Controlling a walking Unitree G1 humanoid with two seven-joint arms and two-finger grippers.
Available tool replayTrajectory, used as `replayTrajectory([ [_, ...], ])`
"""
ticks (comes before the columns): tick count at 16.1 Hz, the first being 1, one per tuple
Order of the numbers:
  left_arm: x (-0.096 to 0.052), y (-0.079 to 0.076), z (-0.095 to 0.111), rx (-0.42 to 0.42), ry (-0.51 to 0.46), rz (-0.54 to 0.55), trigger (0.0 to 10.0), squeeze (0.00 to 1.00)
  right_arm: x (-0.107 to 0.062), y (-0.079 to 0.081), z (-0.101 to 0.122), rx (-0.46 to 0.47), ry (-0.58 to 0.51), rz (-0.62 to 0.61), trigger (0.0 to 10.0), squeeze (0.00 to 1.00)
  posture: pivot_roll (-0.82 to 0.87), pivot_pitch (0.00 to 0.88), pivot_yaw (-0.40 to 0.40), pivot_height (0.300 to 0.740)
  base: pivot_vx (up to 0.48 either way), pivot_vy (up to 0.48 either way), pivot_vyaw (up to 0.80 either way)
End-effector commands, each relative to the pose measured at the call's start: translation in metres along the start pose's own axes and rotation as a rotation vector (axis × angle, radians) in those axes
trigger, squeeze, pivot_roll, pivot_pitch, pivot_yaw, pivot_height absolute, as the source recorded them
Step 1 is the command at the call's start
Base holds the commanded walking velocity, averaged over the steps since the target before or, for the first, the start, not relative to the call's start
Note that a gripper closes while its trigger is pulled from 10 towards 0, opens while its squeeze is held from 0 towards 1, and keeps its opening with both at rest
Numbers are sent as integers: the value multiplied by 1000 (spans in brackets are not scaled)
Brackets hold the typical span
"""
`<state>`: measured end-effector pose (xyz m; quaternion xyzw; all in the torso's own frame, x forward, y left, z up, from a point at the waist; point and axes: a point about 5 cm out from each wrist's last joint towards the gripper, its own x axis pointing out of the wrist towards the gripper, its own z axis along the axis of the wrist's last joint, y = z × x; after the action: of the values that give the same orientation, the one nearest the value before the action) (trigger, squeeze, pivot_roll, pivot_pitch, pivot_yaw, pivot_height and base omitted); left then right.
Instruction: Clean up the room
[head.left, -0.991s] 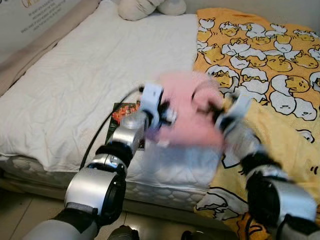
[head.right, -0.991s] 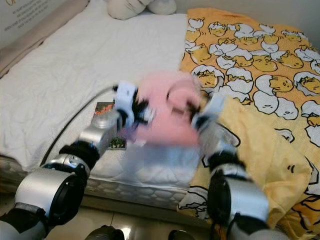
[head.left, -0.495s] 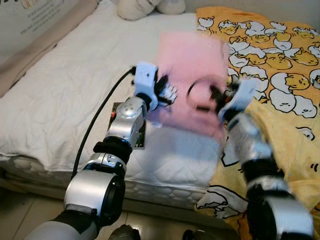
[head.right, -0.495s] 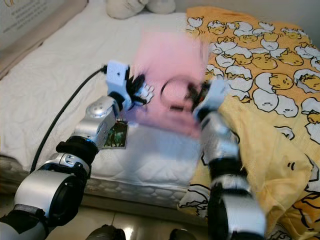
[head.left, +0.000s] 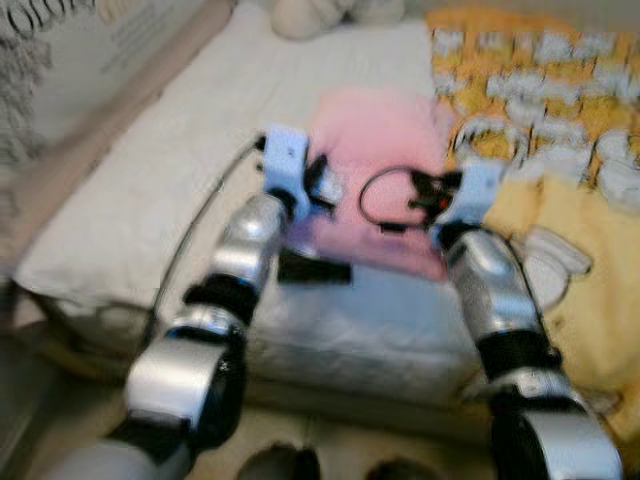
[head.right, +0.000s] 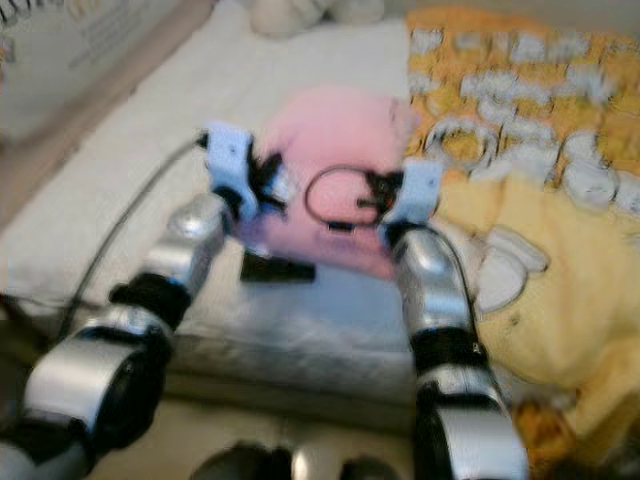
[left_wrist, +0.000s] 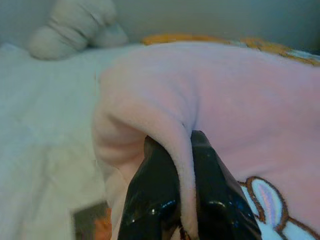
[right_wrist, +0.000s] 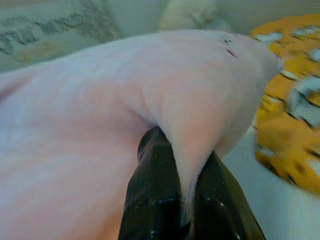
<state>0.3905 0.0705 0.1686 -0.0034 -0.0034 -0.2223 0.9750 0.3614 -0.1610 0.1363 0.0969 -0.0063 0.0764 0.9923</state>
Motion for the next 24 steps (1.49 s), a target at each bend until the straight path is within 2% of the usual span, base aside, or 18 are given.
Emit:
replayTrajectory([
  [1,-1,7,6,-8,-26,5,10000,0,0,-2,9,0,-46,-20,10000,0,-29,0,23,740,0,480,0],
  [4,-3,6,-5,-24,0,43,10000,0,-3,-1,4,-20,-25,-4,10000,0,-30,0,11,740,0,480,0],
  [9,-4,12,-7,-57,-4,117,10000,0,-4,-3,5,-50,-23,0,10000,0,-31,0,8,740,0,480,0],
  [15,-2,5,-8,-49,3,109,10000,0,-1,-4,7,-71,-15,-2,10000,0,-28,0,13,740,0,480,606],
  [18,-1,2,-8,-21,-1,99,10000,0,-3,-5,1,-78,14,-6,10000,0,-35,0,17,740,0,0,0],
  [21,-1,4,-8,30,4,97,10000,0,-5,-3,-2,-80,15,-4,10000,0,-43,0,23,740,480,0,0],
  [24,0,4,-5,32,1,92,10000,0,-8,-6,-5,-79,22,-16,10000,0,-54,0,33,740,480,0,0],
])
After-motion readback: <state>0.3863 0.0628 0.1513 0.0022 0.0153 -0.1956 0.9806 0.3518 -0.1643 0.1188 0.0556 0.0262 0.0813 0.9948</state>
